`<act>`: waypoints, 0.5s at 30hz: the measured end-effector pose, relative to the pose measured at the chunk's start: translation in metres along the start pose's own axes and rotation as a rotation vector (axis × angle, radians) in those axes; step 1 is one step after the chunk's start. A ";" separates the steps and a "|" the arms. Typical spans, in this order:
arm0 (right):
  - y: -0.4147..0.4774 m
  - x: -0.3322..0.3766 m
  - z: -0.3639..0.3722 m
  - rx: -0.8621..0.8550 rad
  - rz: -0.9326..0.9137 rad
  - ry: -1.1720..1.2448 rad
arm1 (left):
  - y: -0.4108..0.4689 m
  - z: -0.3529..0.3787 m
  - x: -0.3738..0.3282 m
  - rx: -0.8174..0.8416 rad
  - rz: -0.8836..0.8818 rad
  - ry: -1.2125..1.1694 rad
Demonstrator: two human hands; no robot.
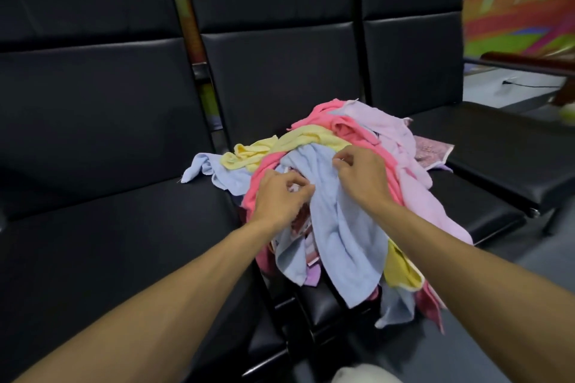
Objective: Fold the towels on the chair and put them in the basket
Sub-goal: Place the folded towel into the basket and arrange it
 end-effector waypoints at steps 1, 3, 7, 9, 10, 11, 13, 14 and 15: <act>-0.002 0.011 -0.005 -0.024 -0.016 0.059 | -0.002 -0.002 -0.004 0.014 -0.036 -0.093; -0.006 0.035 -0.016 -0.089 -0.040 0.185 | -0.002 -0.010 -0.003 0.007 -0.180 -0.396; -0.020 0.041 -0.002 -0.102 0.120 0.241 | -0.021 -0.037 -0.001 -0.054 -0.402 -0.953; -0.027 0.047 0.010 -0.061 0.183 0.181 | -0.031 -0.063 -0.004 -0.108 -0.387 -1.025; -0.027 0.060 0.009 -0.076 0.157 0.196 | -0.035 -0.079 -0.005 -0.120 -0.354 -1.056; -0.025 0.080 0.004 -0.106 0.101 0.256 | -0.037 -0.093 -0.008 -0.114 -0.308 -1.101; -0.022 0.120 -0.007 -0.161 -0.024 0.386 | -0.038 -0.125 -0.007 -0.140 -0.231 -1.178; -0.021 0.131 -0.007 -0.164 -0.056 0.427 | -0.043 -0.136 -0.005 -0.148 -0.217 -1.175; -0.023 0.136 0.000 -0.138 -0.042 0.433 | -0.049 -0.144 -0.001 -0.143 -0.215 -1.137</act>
Point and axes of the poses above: each hand's wrist, its own y-axis towards the middle knuckle, its own z-axis out of the palm, x = y × z, the point moved 7 cm from there along y, towards the middle knuckle, and after that the axes turned 4 degrees about x, right-handed, at the moved point
